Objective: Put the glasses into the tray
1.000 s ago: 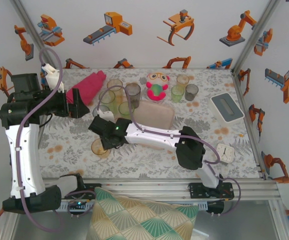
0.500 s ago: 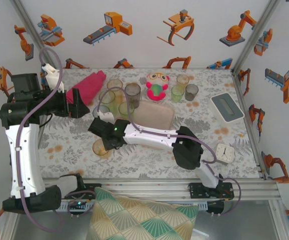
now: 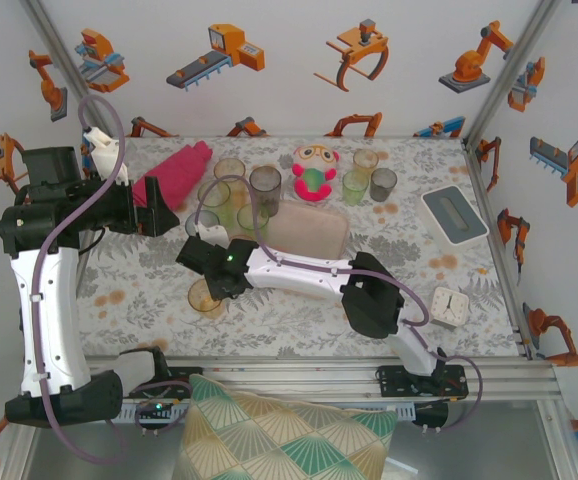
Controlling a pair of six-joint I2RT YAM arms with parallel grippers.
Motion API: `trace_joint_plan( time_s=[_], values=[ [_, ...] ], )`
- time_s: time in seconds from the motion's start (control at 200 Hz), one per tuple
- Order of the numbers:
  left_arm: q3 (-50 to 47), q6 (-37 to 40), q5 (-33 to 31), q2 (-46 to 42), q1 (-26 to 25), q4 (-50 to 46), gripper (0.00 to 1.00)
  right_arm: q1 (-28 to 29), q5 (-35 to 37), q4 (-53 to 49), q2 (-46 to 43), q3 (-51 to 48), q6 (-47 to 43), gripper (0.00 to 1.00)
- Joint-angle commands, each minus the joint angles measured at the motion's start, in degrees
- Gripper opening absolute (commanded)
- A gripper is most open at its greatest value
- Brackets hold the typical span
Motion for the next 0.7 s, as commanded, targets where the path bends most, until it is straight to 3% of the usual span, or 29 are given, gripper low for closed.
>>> trace_joint_plan(
  time_s=[0.0,0.345,0.696],
  values=[
    [0.0,-0.4,0.5,-0.1,0.4,1.0,0.97,-0.3,1.0,-1.2,0.6,1.7,0.0,0.22],
    [-0.1,-0.4,0.7,-0.1,0.3,1.0,0.97,-0.3,2.2,-1.6,-0.4,1.4,-0.5,0.12],
    [0.4,0.0,-0.2,-0.3,0.3,0.7,0.97,-0.3,3.0,-2.2,-4.4,-0.5,-1.5,0.10]
  ],
)
